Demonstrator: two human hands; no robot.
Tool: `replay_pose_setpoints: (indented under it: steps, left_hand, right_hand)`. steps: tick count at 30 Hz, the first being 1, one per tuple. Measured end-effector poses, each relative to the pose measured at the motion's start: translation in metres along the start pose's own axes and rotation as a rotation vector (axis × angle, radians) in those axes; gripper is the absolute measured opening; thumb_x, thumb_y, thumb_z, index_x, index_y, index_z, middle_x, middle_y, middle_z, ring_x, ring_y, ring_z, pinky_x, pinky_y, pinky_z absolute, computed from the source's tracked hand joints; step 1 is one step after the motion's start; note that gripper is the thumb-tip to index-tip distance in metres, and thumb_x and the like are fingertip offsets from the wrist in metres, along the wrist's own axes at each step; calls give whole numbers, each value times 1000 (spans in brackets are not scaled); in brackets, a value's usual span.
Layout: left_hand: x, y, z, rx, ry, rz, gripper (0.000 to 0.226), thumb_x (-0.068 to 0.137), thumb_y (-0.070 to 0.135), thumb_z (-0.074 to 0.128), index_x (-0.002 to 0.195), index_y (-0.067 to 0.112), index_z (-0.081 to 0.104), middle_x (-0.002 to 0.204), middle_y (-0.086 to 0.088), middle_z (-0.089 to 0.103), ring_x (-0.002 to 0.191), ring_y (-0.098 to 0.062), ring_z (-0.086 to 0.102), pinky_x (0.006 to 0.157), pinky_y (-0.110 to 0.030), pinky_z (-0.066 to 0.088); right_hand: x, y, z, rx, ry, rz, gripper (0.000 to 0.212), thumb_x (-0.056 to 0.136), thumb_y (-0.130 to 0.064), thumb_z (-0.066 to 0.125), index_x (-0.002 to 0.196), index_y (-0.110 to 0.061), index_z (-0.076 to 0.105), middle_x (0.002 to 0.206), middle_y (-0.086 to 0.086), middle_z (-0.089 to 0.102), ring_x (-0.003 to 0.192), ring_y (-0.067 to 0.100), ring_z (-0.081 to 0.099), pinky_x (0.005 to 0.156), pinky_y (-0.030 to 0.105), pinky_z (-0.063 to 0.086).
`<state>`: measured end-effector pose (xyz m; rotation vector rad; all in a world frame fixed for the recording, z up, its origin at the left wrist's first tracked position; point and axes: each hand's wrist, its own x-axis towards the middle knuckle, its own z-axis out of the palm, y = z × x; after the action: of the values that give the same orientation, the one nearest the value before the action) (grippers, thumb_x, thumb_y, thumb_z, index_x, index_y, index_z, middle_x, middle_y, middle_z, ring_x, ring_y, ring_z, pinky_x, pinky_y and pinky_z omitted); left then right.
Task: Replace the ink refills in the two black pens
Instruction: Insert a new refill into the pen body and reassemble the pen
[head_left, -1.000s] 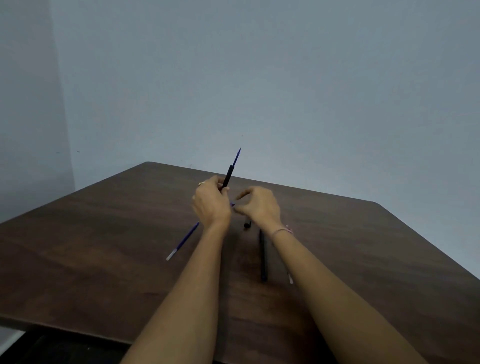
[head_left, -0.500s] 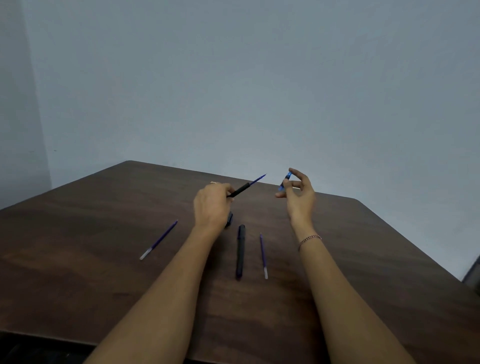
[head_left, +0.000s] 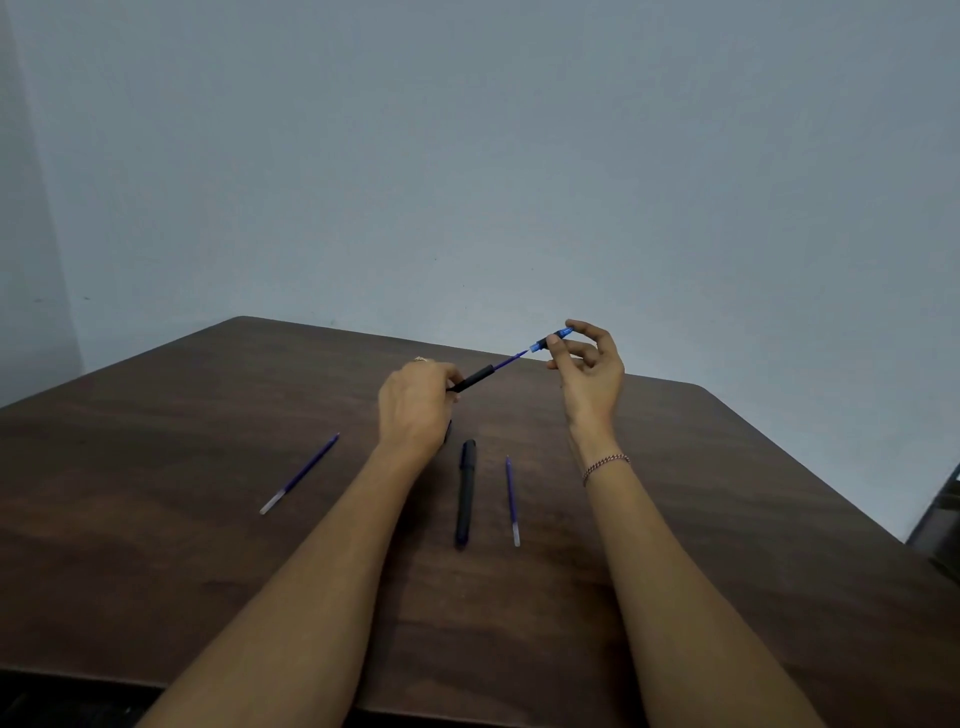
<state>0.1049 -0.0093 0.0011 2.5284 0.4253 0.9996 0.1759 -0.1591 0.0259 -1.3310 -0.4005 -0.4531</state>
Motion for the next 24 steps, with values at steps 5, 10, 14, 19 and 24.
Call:
replay_pose_setpoints:
  steps: [5, 10, 14, 19, 24]
  left_hand:
    - [0, 1, -1, 2, 10, 6, 21, 85, 18, 65, 105, 26, 69, 101, 0, 67, 90, -19, 63, 66, -28, 43]
    - [0, 1, -1, 2, 13, 15, 22, 86, 18, 64, 105, 26, 69, 101, 0, 67, 90, -19, 63, 66, -29, 44]
    - [0, 1, 0, -9, -5, 18, 22, 85, 17, 65, 106, 26, 69, 102, 0, 67, 91, -19, 63, 70, -31, 49]
    - [0, 1, 0, -17, -5, 19, 22, 85, 18, 65, 105, 26, 69, 101, 0, 67, 91, -19, 63, 71, -32, 49]
    - [0, 1, 2, -31, -3, 51, 25, 88, 16, 61, 111, 24, 67, 102, -1, 65, 92, -19, 62, 75, -34, 52]
  right_hand:
    - [1, 1, -1, -4, -4, 15, 24, 84, -12, 69, 106, -16, 61, 84, 9, 69, 66, 10, 63, 73, 25, 48]
    - [0, 2, 0, -35, -60, 8, 26, 84, -14, 70, 108, -14, 61, 84, 9, 70, 72, 14, 63, 70, 23, 47]
    - [0, 2, 2, -45, -94, 5, 27, 84, -15, 70, 109, -14, 61, 85, 9, 70, 72, 13, 64, 69, 20, 47]
    - [1, 5, 0, -57, -111, 0, 26, 84, -14, 70, 108, -16, 61, 83, 8, 70, 70, 11, 64, 65, 19, 45]
    - [-1, 9, 2, -75, -177, -22, 22, 84, -14, 69, 102, -22, 60, 75, 0, 69, 67, 3, 64, 60, 11, 44]
